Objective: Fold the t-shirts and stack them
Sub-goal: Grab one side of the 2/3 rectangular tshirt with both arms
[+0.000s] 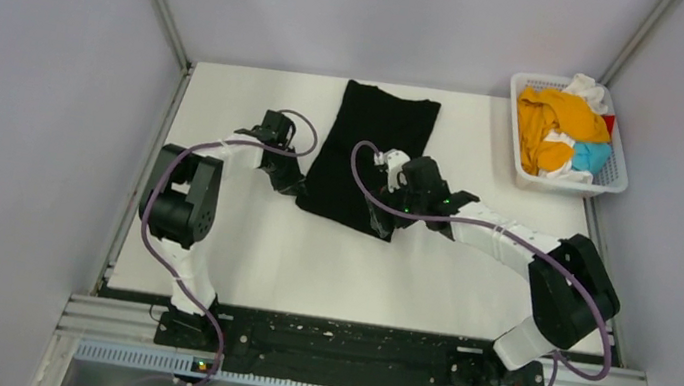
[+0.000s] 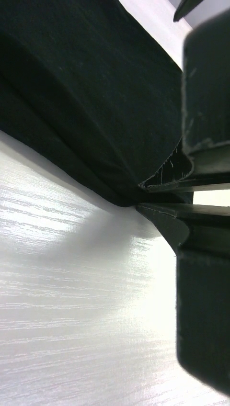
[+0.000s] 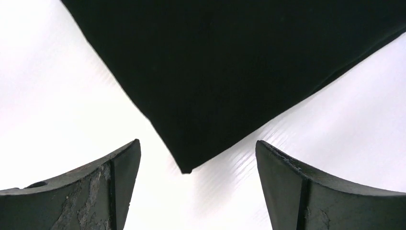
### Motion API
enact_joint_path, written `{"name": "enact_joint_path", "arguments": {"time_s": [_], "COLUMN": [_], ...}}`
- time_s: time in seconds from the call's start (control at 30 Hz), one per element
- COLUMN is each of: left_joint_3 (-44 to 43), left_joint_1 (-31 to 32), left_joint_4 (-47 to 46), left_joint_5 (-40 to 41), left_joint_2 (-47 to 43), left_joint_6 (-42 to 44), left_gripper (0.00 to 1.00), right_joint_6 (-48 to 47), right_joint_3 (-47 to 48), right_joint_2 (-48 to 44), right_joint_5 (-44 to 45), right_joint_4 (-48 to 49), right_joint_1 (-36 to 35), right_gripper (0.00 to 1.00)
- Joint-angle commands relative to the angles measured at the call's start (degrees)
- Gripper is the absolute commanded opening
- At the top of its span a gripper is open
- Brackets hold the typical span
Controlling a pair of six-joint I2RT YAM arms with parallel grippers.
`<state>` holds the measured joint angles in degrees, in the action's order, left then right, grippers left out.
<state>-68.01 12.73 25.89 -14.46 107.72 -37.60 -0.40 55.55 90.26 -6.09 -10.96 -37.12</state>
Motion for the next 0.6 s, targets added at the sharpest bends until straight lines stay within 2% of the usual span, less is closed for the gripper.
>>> {"name": "enact_joint_path", "arguments": {"time_s": [0.0,0.1,0.2,0.57], "left_joint_3": [2.45,2.94,3.01,1.8], "left_joint_1": [0.01,0.03,0.04,0.06], "left_joint_4": [2.35,2.8,3.6,5.74], "left_joint_5": [3.52,3.06,2.86,1.92], "left_joint_2": [-1.06,-1.72,-1.64,-0.9], "left_joint_6": [0.68,1.26,1.7,1.25], "left_gripper": [0.16,0.14,0.0,0.0], "right_joint_6": [-4.0,-5.54,-7.28,-10.49], "right_joint_3": [0.01,0.69,1.23,5.69], "right_joint_2": [-0.27,1.76,3.85,11.8], "right_joint_5": [0.93,1.71,3.17,11.78], "right_joint_4": [-3.98,-5.91,-7.04,-7.89], "right_joint_1": [-2.72,-4.53,-5.57,-7.95], "right_gripper": [0.87,0.85,0.81,0.65]}}
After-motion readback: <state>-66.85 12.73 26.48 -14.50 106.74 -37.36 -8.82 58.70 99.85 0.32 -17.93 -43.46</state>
